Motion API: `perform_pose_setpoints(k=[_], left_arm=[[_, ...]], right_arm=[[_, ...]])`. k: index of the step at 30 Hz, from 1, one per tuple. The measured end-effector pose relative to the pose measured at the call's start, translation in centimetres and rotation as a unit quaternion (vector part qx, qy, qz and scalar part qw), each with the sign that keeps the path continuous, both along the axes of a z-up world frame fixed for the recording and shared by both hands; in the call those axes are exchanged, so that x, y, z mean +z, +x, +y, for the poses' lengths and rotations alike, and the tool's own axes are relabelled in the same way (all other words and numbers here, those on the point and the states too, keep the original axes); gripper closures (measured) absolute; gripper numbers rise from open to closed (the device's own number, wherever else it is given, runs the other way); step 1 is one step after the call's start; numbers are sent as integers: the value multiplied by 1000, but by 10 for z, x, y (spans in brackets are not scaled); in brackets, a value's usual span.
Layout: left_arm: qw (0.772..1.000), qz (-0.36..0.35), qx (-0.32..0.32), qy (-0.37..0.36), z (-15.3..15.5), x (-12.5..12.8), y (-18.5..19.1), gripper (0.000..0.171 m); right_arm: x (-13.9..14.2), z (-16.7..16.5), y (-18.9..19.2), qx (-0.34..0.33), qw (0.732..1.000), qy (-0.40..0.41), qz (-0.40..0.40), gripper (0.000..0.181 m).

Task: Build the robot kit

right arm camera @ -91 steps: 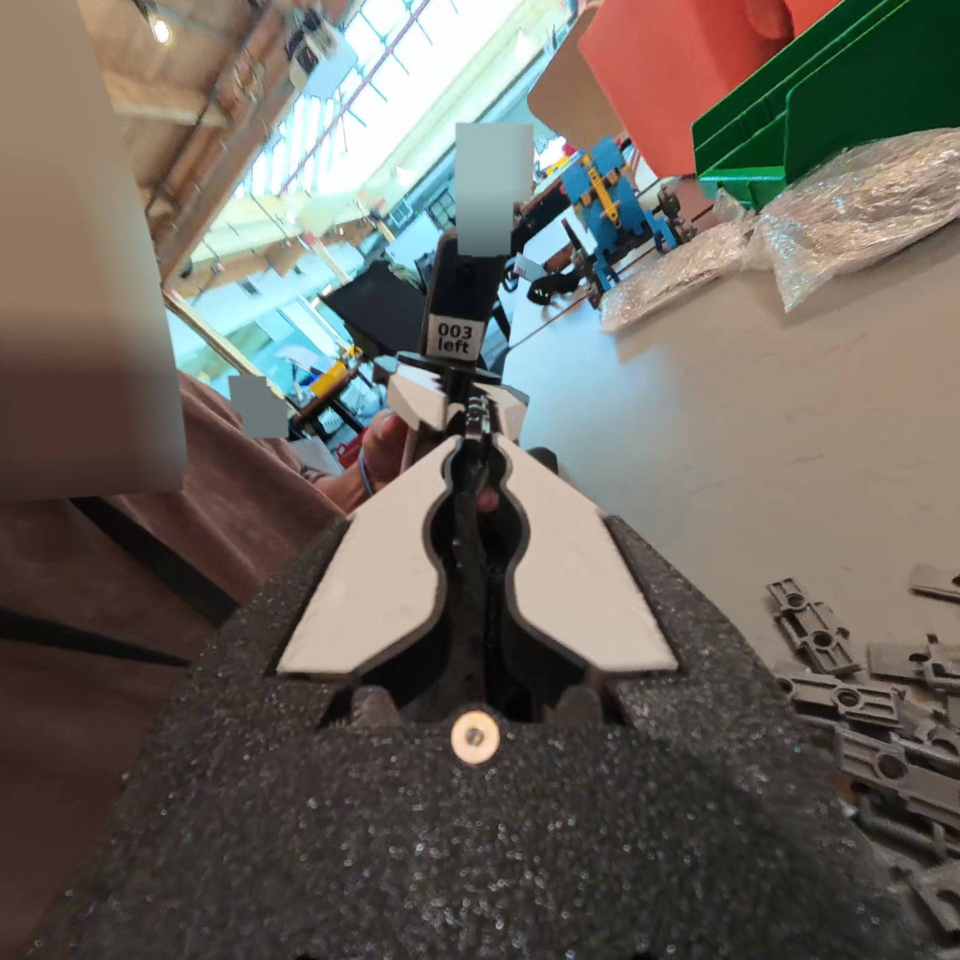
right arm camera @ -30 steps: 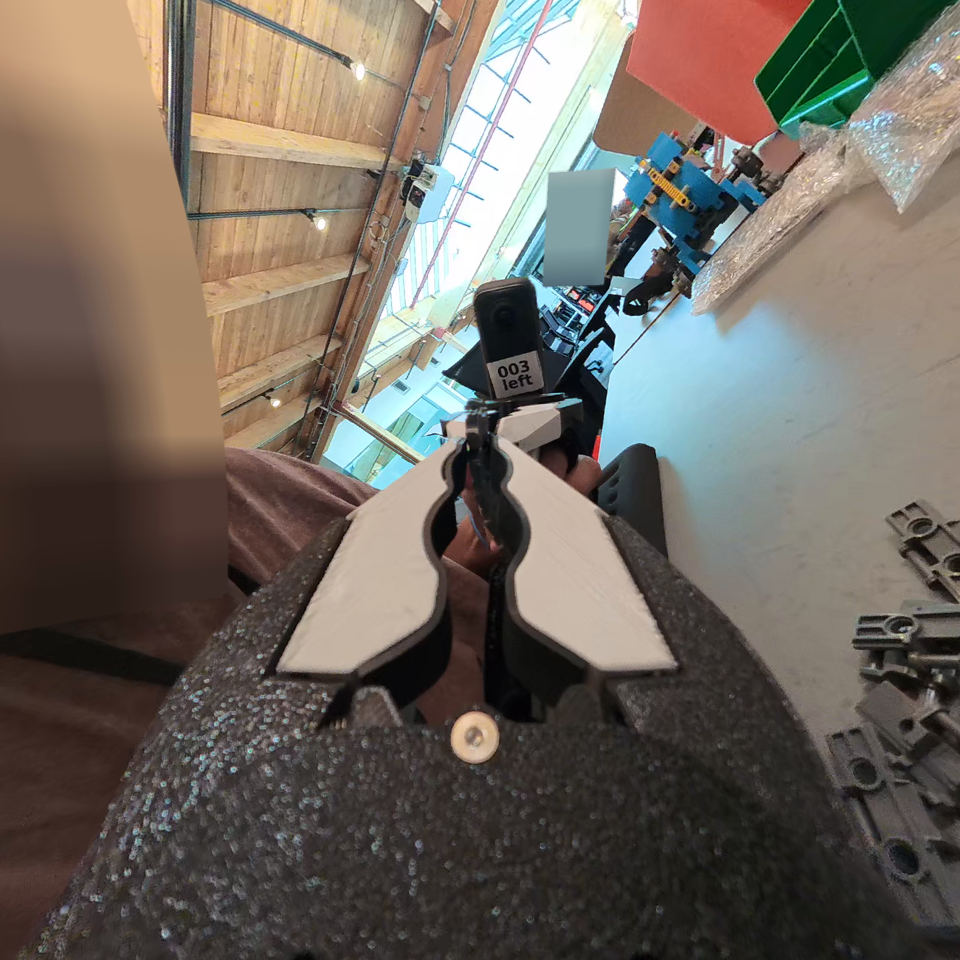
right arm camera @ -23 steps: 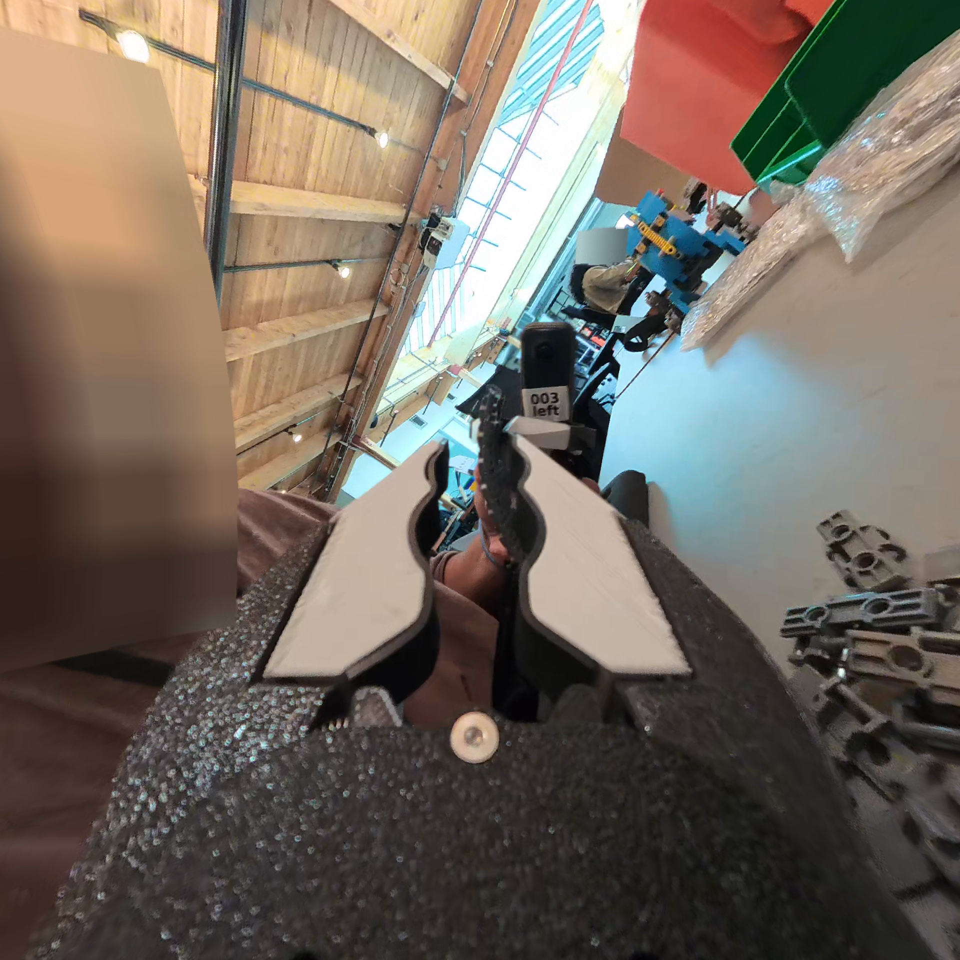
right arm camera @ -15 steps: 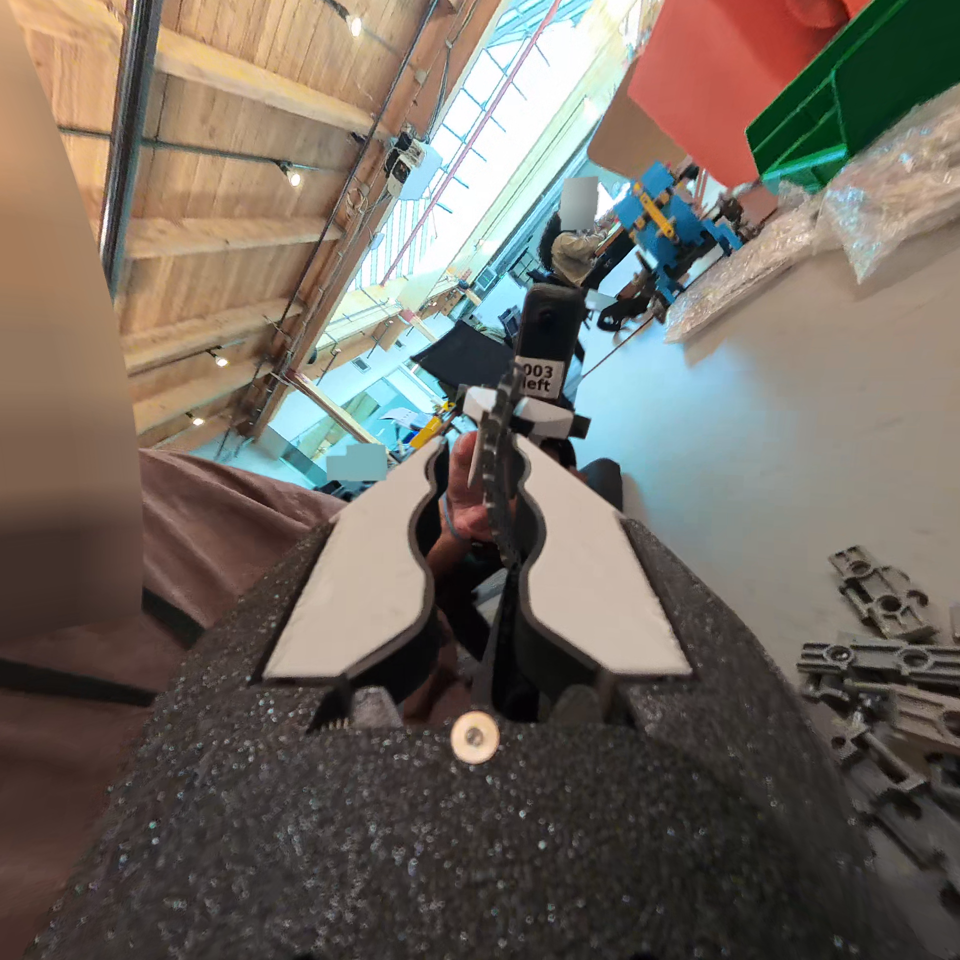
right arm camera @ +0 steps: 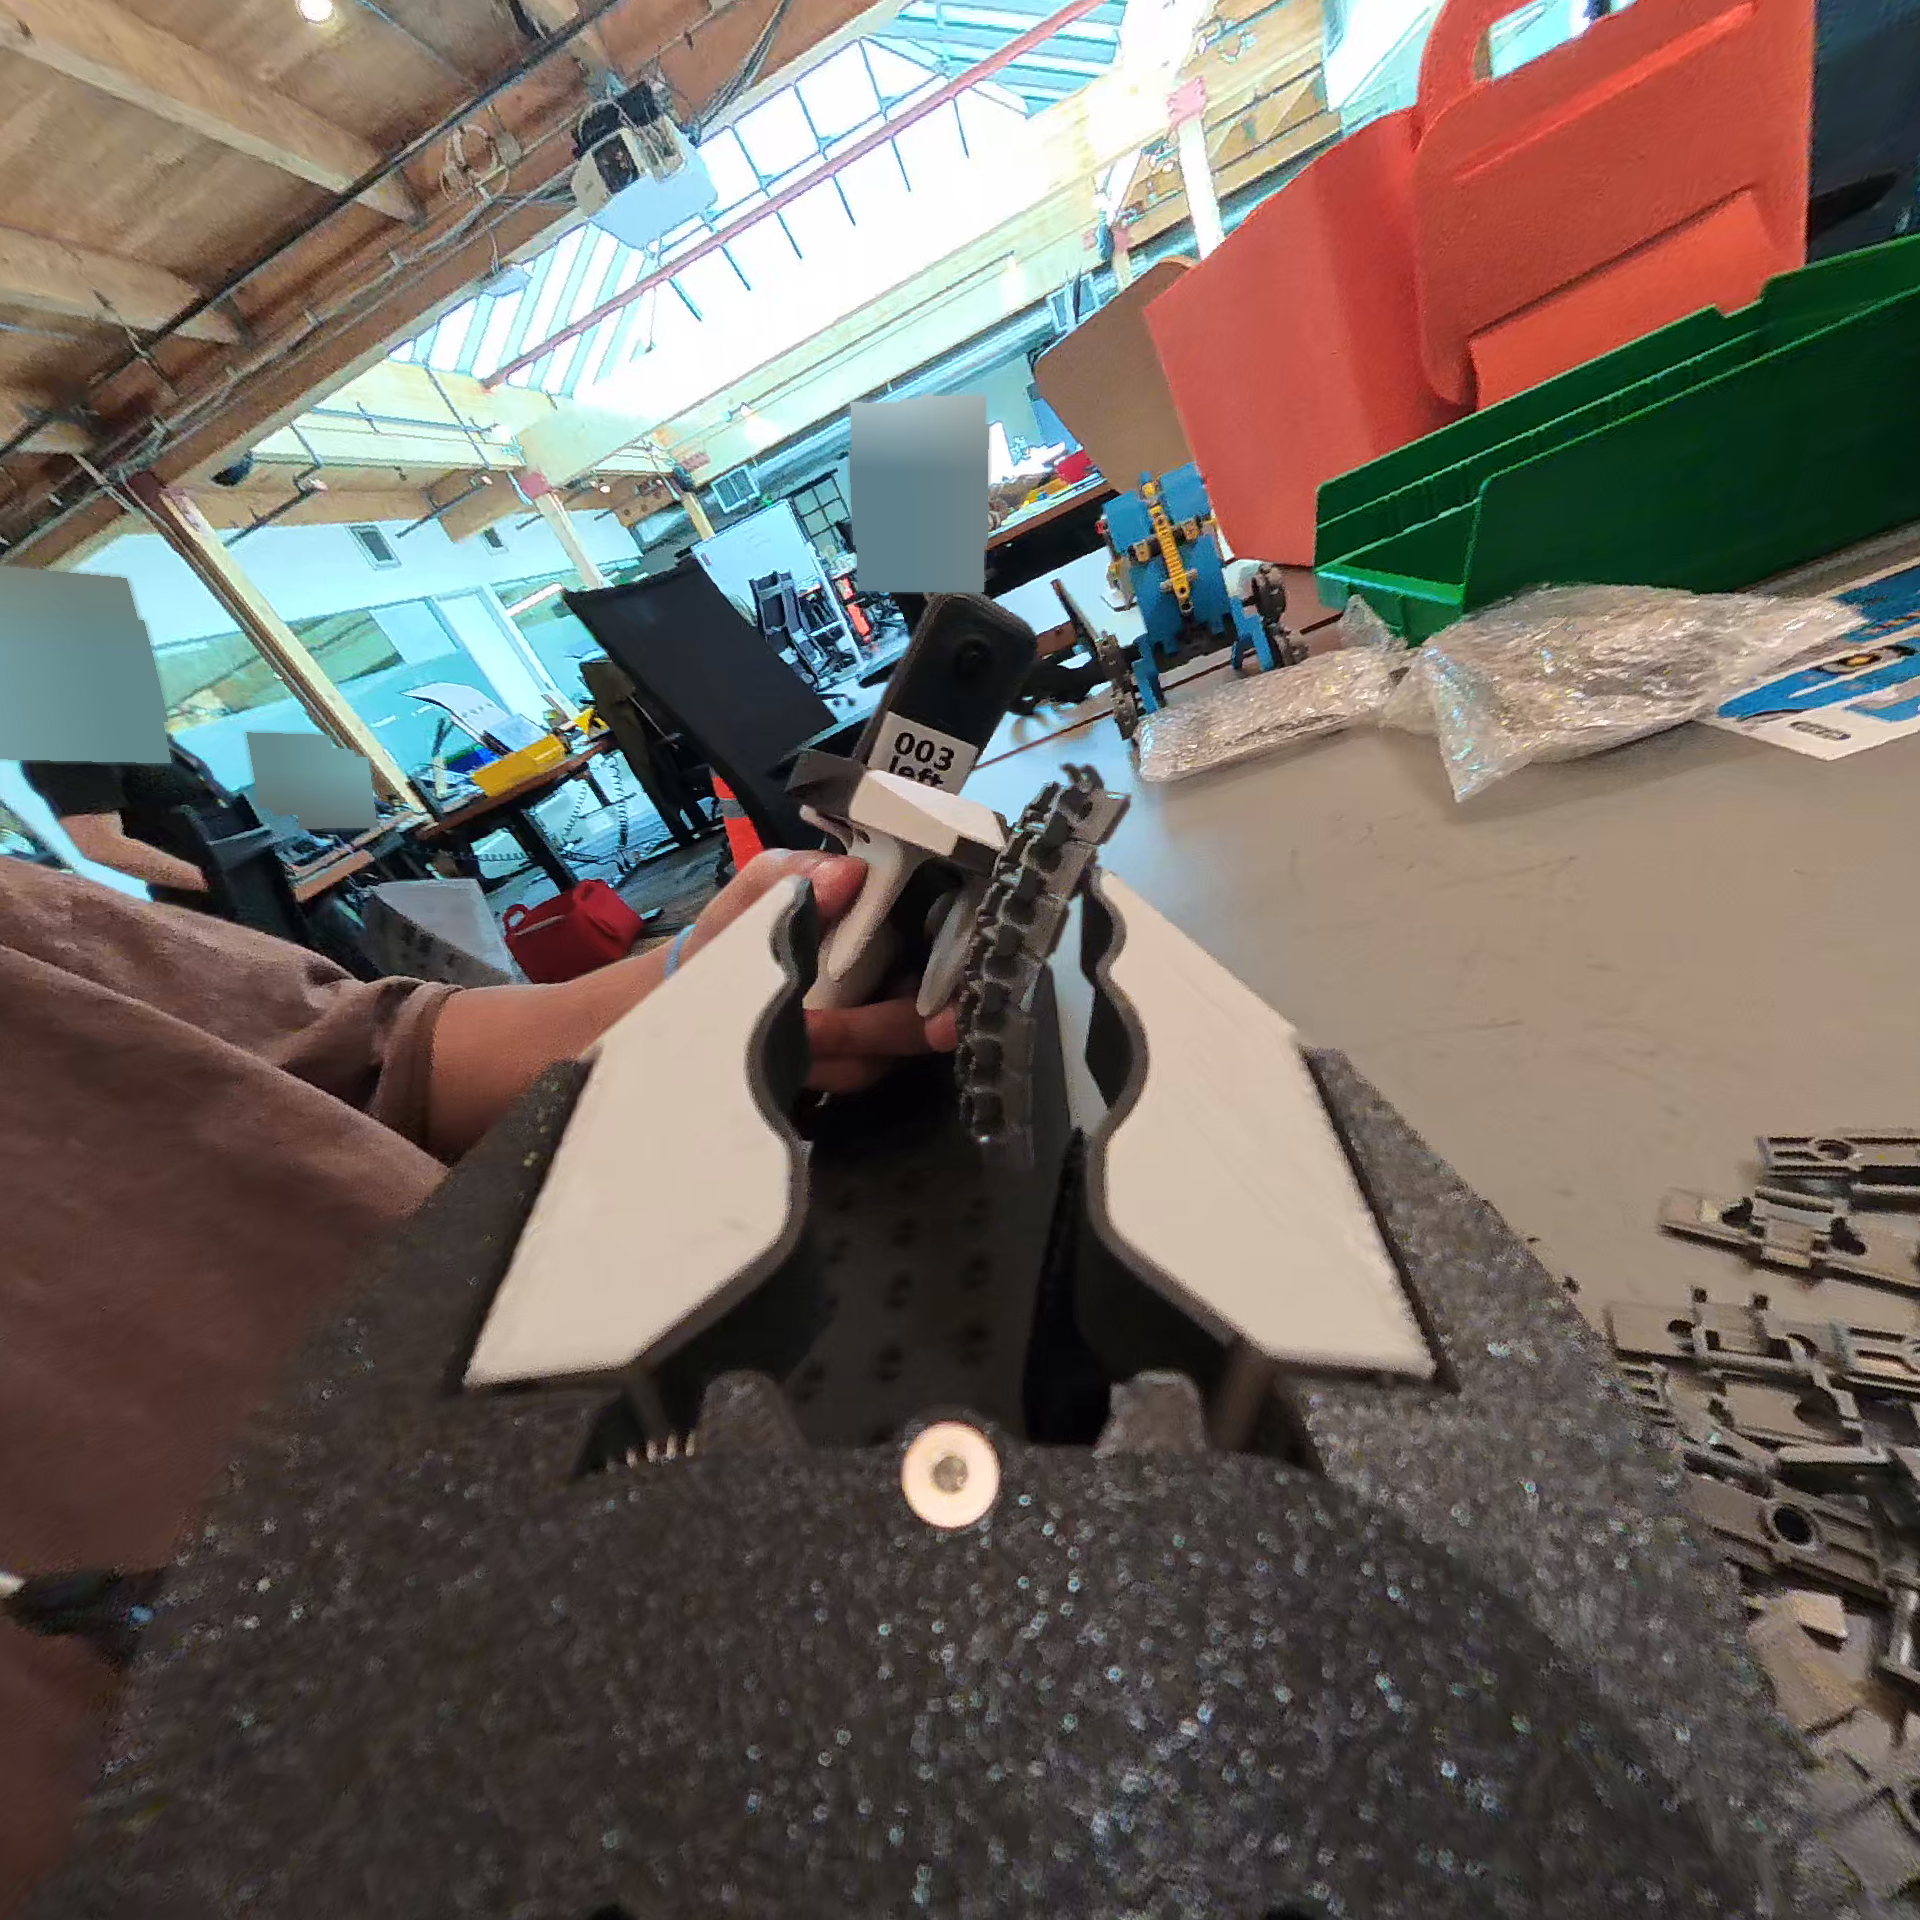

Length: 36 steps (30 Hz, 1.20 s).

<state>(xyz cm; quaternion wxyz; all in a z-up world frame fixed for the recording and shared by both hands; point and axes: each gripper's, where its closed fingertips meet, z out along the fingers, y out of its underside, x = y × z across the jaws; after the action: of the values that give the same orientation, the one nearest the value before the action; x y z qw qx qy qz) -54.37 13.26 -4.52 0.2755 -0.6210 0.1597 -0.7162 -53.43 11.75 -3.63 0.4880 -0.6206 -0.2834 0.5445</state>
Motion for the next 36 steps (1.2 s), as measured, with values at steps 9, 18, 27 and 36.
perform_pose_setpoints(k=[9,18,27,36], left_arm=[[1000,-4,11,3,2,1,-3,170],[1000,-16,20,-2,6,4,-6,171],[998,-44,32,-25,14,8,-14,171],[998,-51,31,-30,15,9,-15,170]], right_arm=[[-1,-2,-2,-13,999,21,-20,132],[-4,-4,-4,-21,998,34,-44,132],[-7,-6,-7,-13,998,38,-54,135],[-7,-4,-6,-20,998,31,-51,137]])
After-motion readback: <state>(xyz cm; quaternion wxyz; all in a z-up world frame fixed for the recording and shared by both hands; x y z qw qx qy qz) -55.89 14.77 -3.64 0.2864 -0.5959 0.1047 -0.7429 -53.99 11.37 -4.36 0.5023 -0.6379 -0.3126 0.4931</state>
